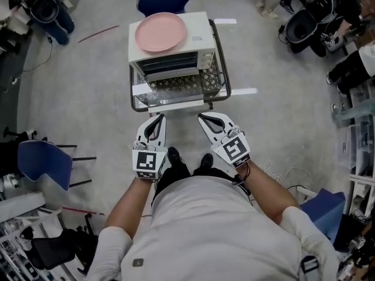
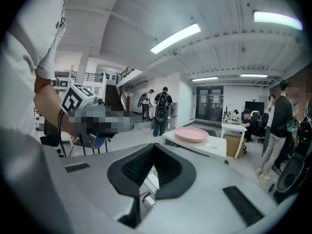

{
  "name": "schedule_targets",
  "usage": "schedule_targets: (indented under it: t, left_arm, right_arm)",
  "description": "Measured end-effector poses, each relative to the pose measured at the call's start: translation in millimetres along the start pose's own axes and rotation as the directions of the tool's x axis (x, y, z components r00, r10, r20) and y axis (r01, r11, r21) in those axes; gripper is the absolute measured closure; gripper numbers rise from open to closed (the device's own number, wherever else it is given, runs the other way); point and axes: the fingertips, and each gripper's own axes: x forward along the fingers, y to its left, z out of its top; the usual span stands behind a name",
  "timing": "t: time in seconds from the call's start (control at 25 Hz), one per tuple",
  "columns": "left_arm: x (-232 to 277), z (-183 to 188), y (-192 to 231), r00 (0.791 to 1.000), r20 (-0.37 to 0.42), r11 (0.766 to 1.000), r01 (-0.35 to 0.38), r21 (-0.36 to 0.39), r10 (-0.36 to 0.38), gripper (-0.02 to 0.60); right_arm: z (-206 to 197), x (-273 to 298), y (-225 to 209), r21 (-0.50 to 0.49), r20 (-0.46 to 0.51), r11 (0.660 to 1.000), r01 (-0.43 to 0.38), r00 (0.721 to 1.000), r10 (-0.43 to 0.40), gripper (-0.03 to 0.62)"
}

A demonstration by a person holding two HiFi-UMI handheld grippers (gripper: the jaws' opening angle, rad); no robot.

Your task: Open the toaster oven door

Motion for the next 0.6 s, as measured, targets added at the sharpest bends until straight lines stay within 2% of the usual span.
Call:
schedule_targets:
  t: [0.16,0.4,0.6]
  left_arm:
    - [-12,22,-15,0.999,0.034,1.000,-0.005,-0.012,0.005,0.566]
    - [-29,57,-33,0.998,0.064,0.999,-0.028,0.039,0.026,0.566]
    - [-43,58,-46,0.996,0.071,0.997,-0.049,0.061,0.044,0.566]
  right_arm:
    - [19,-26,5,0.007,0.041,1.000,0.005,0.999,-0.005,0.576]
    - [48,-59,0,-0.009,0.094,1.000,0.009,0.995,-0.008,0.576]
    - [55,-74,3,-0.029,0.114,0.999,-0.023,0.993,0.026,0.576]
